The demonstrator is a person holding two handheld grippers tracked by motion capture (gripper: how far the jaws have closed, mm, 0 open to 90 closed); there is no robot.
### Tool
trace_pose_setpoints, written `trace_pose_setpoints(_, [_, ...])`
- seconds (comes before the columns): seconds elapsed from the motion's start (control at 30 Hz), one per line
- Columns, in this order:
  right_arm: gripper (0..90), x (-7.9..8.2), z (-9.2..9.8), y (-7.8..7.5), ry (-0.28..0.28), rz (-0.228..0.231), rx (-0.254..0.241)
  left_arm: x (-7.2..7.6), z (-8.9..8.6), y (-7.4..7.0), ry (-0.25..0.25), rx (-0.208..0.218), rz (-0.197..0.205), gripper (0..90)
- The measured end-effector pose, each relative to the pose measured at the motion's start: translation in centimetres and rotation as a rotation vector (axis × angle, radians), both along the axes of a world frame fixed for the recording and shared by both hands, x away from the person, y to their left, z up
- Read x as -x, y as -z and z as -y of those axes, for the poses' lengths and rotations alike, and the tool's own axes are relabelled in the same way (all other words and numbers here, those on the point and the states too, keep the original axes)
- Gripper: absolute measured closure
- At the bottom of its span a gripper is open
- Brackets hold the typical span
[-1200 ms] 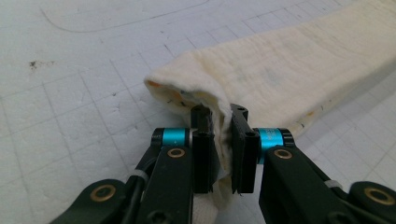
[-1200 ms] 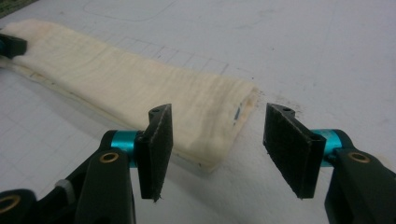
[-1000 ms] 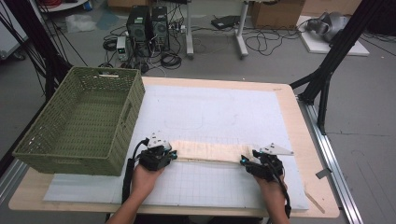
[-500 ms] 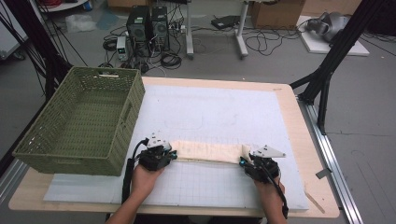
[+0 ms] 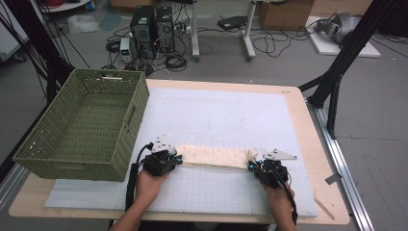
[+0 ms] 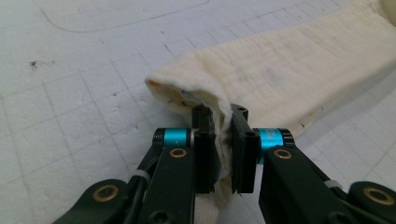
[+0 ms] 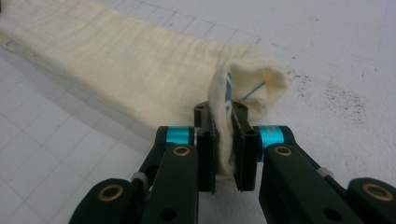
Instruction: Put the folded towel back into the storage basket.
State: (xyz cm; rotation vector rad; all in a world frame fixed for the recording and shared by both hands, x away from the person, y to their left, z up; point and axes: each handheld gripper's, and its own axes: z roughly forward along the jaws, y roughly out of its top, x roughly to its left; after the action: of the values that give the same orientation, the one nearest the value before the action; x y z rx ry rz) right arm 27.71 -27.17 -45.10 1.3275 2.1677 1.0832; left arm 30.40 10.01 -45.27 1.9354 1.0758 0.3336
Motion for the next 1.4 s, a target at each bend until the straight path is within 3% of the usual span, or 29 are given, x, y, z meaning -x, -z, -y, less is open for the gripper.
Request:
trace_pose_setpoints(0.17, [83.5,0.1,0.0,0.0,0.000,0.011,0.004,0.0,-0.2,-0.1,0.005,-0.001,0.003,82.3])
trace_pose_setpoints(0.33, [84.0,0.3,0.5,-0.1,-0.003,0.028,-0.022,0.6,-1.0,-0.8,0.023,0.033,0.005,82.5])
trace_pose_setpoints(0.73, [84.0,0.3,0.2,-0.8,-0.080,0.093,-0.024,1.5,-2.6,-2.0,0.036,0.062,0.047,82.6])
trace_pose_setpoints(1.17, [84.0,0.5,0.9,-2.2,-0.110,0.166,-0.067,2.7,-3.0,-3.8,0.069,0.103,0.140,82.6])
trace_pose_setpoints(1.33, [84.0,0.5,0.9,-2.4,-0.138,0.186,-0.058,3.1,-3.2,-4.1,0.079,0.113,0.160,82.5])
trace_pose_setpoints(1.4, [83.9,0.5,1.0,-2.7,-0.142,0.203,-0.079,3.3,-3.5,-4.4,0.084,0.131,0.173,82.5])
